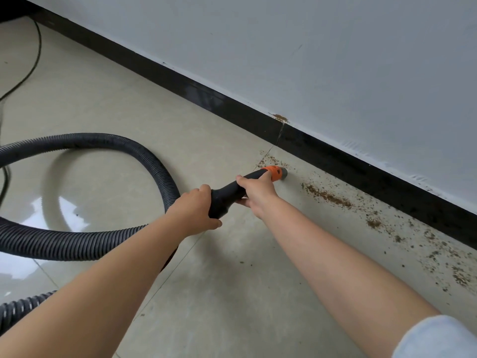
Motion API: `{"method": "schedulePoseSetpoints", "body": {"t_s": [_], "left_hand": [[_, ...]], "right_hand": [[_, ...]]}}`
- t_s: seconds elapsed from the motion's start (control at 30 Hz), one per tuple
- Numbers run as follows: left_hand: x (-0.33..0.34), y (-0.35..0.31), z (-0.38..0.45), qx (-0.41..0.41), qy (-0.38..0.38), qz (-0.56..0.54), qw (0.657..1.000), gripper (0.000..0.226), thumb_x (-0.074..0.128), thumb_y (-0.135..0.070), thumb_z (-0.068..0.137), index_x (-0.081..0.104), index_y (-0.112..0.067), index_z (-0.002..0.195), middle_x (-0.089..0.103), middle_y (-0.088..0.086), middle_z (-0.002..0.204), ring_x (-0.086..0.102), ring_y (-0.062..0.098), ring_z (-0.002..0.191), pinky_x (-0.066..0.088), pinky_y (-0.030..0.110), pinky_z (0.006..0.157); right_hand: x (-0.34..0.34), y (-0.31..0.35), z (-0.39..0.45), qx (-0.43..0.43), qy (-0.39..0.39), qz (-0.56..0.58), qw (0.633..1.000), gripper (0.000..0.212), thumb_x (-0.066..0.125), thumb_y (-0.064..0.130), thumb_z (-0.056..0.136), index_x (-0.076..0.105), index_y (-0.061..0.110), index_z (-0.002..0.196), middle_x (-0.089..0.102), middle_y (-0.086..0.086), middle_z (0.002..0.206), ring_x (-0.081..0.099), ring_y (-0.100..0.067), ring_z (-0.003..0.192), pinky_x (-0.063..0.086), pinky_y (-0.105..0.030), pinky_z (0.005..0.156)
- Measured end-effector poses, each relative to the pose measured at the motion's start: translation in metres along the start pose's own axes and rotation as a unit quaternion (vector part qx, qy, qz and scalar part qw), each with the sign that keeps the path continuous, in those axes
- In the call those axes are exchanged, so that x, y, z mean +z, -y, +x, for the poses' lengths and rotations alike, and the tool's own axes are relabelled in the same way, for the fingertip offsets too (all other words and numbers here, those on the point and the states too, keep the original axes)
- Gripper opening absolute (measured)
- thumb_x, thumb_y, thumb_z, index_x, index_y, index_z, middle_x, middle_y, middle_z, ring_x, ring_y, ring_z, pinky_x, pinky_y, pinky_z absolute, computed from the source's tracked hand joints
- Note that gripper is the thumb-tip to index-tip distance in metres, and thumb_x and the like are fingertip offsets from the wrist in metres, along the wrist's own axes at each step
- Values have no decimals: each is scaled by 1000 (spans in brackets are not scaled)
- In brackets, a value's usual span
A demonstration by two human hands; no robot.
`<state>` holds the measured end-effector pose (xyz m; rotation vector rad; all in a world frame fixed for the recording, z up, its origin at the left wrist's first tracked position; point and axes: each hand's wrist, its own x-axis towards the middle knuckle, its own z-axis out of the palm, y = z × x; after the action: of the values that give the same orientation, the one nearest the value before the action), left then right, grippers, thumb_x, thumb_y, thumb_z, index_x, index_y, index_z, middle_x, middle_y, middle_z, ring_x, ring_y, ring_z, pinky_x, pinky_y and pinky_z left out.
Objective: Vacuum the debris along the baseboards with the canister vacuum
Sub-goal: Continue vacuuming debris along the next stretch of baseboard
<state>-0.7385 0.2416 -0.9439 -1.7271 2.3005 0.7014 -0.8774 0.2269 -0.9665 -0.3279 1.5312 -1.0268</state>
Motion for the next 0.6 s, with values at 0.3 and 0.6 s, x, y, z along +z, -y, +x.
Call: {"method": "schedulePoseSetpoints", "body": {"t_s": [0.3,0.6], "left_hand": [[10,1,-3,-43,-7,6,999,44,66,-36,80,32,-13,96,44,1,93,48,21,86,40,29,67],[-3,8,-3,-50,22,13,998,45,70,-30,72,34,-13,93,47,-2,79,53,18,75,42,27,60]], "right_hand": [[7,2,0,10,73,-47,996,85,54,6,93,-8,21,150,31,-12,144,46,-30,122,51,-37,78],[17,-3,0,14,73,-31,997,90,55,10,93,-13,27,149,34,-12,145,51,-31,119,53,-39,84]]}}
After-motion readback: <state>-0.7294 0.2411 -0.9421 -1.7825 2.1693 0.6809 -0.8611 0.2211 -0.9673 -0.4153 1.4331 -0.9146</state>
